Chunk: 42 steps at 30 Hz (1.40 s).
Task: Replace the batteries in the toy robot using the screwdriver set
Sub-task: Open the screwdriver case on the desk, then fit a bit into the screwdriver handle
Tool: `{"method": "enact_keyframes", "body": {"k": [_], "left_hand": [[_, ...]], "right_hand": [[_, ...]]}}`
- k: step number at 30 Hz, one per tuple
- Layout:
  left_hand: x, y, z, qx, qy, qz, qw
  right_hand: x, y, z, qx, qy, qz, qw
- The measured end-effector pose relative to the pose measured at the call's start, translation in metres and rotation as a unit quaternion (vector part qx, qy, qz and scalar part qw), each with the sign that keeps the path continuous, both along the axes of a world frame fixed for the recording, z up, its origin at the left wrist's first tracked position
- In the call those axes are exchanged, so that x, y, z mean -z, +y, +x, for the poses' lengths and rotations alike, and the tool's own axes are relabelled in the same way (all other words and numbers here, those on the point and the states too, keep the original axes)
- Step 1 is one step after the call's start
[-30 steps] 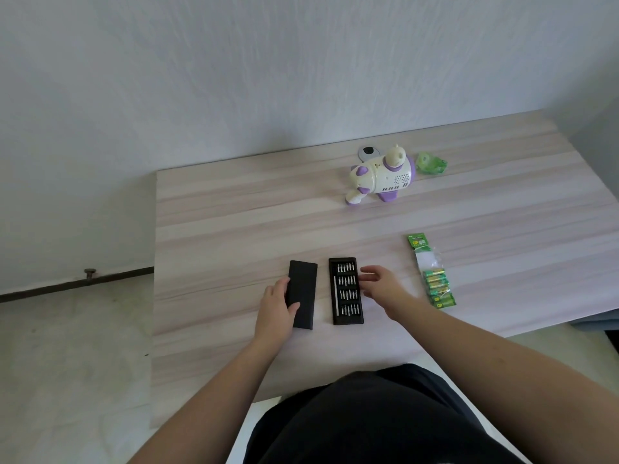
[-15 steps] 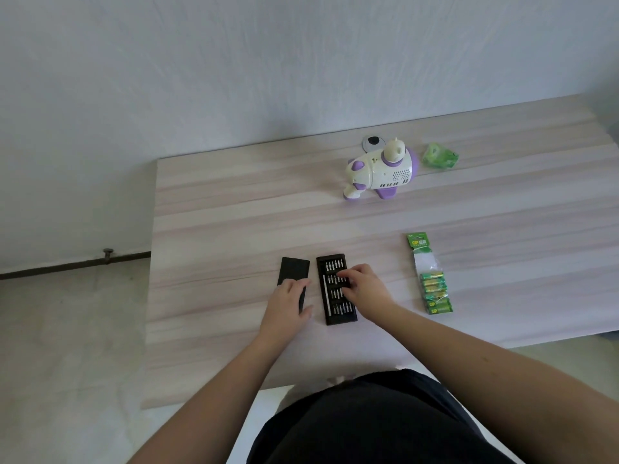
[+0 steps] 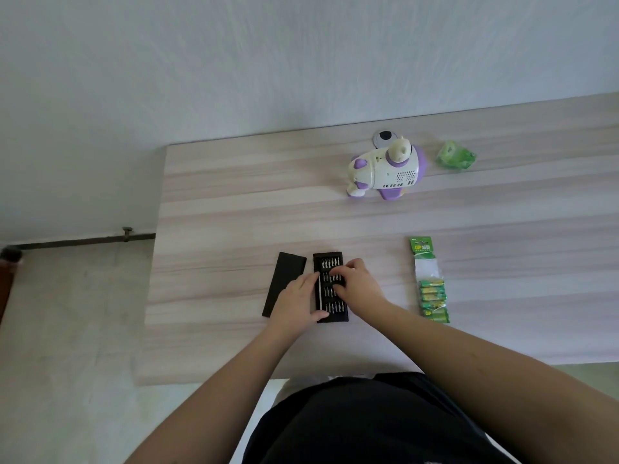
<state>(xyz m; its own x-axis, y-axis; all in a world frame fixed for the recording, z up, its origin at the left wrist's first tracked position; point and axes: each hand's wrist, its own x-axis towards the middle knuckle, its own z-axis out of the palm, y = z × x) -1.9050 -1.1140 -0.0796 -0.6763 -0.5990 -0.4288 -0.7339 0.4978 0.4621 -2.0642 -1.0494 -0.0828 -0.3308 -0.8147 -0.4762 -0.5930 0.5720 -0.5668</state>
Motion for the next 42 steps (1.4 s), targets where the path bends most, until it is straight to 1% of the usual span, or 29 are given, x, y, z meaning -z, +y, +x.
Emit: {"method": "enact_keyframes", "body": {"k": [14,20,32,38,42], "left_hand": [[-0.002,-0.001,-0.007,-0.018,-0.009,-0.011,1.0],[-0.004,-0.002,-0.01,-0.044,0.001,0.005,0.999],[-0.006,-0.004,-0.012,-0.058,0.005,0.023,0.998],[-0.005,-0.005,-0.014,-0.074,0.017,0.054,0.996],[-0.005,-0.005,-0.015,-0.074,0.018,0.053,0.996]], "right_hand": [[0.0,-0.007,0.0,0.039,-0.009,-0.025,0.999],[-0.001,-0.005,-0.001,0.026,0.015,-0.023,0.999],[-0.006,-0.003,-0.001,0.027,0.029,-0.027,0.999],[-0.008,-0.004,-0.002,0.022,0.037,-0.02,0.999],[-0.008,-0.005,-0.003,0.022,0.038,-0.014,0.999]]}}
